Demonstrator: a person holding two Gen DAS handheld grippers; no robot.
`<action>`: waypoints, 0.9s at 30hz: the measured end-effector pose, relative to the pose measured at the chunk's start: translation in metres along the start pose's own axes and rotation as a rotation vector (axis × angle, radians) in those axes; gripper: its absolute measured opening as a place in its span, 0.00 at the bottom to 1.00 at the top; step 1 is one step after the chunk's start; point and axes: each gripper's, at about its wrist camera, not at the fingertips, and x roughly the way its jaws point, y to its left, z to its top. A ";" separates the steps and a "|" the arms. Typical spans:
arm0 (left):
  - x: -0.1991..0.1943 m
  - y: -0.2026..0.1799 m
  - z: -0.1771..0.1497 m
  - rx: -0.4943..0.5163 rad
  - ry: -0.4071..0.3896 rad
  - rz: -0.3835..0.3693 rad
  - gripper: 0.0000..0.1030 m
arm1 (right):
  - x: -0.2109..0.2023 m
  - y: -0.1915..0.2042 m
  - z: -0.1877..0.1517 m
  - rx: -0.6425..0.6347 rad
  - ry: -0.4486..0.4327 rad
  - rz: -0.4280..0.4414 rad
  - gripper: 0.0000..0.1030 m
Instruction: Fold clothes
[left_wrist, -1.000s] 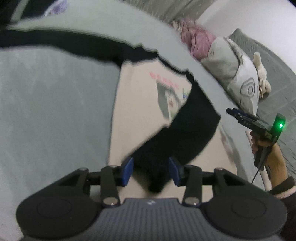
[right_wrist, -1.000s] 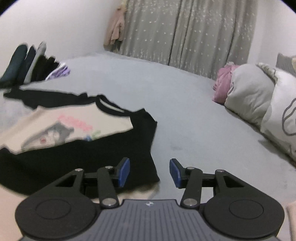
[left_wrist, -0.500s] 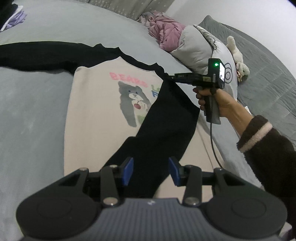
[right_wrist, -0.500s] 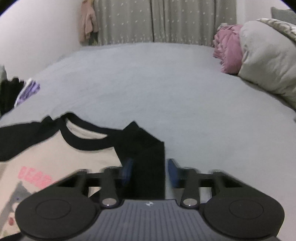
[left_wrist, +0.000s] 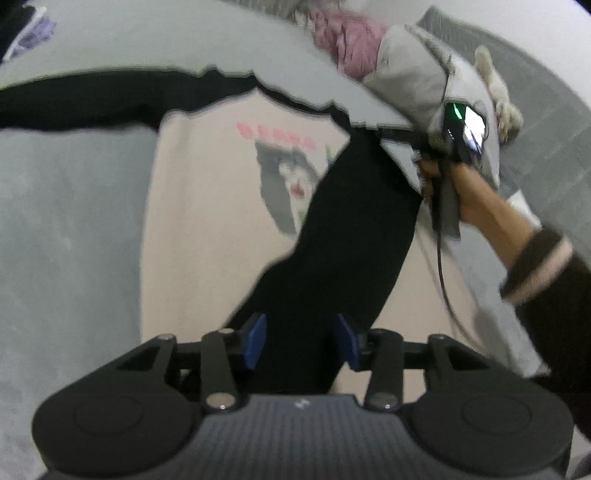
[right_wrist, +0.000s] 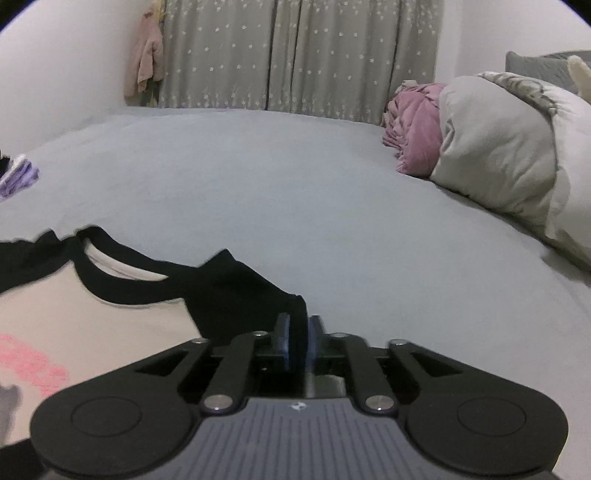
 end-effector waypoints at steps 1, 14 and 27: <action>-0.007 0.007 0.002 -0.024 -0.025 0.006 0.44 | -0.016 -0.001 -0.001 0.003 -0.015 0.018 0.42; -0.012 0.032 -0.009 -0.075 0.043 0.030 0.26 | -0.191 0.062 -0.087 -0.095 0.025 0.386 0.46; -0.020 0.033 -0.024 -0.118 0.024 0.008 0.17 | -0.261 0.214 -0.157 -0.597 -0.139 0.707 0.45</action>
